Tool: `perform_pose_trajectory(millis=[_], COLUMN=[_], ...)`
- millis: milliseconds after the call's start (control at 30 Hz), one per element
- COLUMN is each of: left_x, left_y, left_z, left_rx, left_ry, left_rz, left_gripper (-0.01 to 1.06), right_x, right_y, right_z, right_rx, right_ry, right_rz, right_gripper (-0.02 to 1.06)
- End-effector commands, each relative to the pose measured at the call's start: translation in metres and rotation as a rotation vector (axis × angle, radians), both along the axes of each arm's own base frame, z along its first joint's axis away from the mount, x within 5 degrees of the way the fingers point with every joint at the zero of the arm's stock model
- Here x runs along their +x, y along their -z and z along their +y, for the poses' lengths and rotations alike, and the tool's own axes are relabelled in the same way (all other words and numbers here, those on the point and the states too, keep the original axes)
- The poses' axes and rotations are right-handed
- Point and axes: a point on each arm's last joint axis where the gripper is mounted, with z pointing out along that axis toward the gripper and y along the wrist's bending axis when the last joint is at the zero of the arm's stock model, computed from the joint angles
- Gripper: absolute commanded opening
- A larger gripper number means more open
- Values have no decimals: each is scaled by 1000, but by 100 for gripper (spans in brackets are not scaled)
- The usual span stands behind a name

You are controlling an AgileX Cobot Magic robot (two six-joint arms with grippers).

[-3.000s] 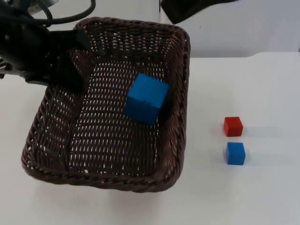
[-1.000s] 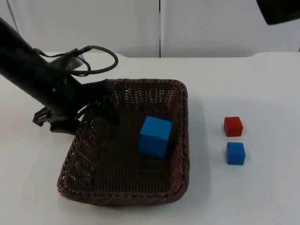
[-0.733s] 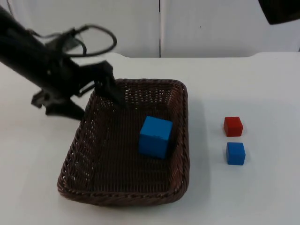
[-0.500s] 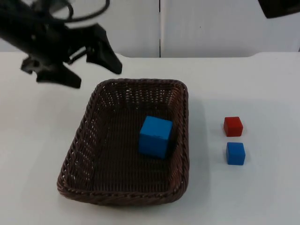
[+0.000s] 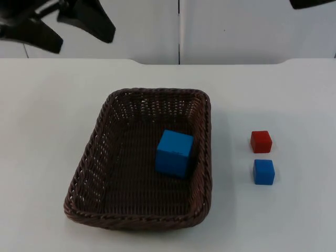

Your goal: Pick up the basket with the left hand and place the largest block into the basket with the right hand.

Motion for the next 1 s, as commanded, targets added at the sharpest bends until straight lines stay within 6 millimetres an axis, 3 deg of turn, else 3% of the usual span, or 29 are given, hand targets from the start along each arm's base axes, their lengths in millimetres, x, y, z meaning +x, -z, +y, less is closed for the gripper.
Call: perform_pose_trajectory(millis=[0, 300, 433, 467, 600, 633, 767, 800, 967], left_x=[-13, -77, -127, -127, -170, -170, -211, -211, -252], left_y=[-14, -34, -44, -44, -45, -45, -47, -47, -48], left_z=[2, 15, 21, 21, 27, 27, 33, 33, 41], left_rx=[13, 19, 24, 24, 33, 33, 27, 27, 37], left_ry=[16, -32, -3, -3, 24, 24, 20, 20, 8], left_rz=[-24, -203, -308, -308, -411, -411, -540, -540, -662], left_gripper=[89, 89, 89, 89, 89, 89, 89, 89, 89], right_x=[-2, -8, -22, -22, -36, -36, -50, -50, -62], right_y=[-3, 15, 32, 32, 40, 40, 45, 45, 56], right_z=[-3, -8, -26, -26, -44, -44, -61, -61, -77], right_rx=[16, 36, 77, 77, 110, 110, 148, 148, 176], right_ry=[-2, -10, -13, -13, -10, -10, -10, -10, -10], right_rz=[-16, -16, -44, -44, -62, -62, -91, -91, -114], right_gripper=[68, 68, 68, 68, 68, 68, 68, 68, 68])
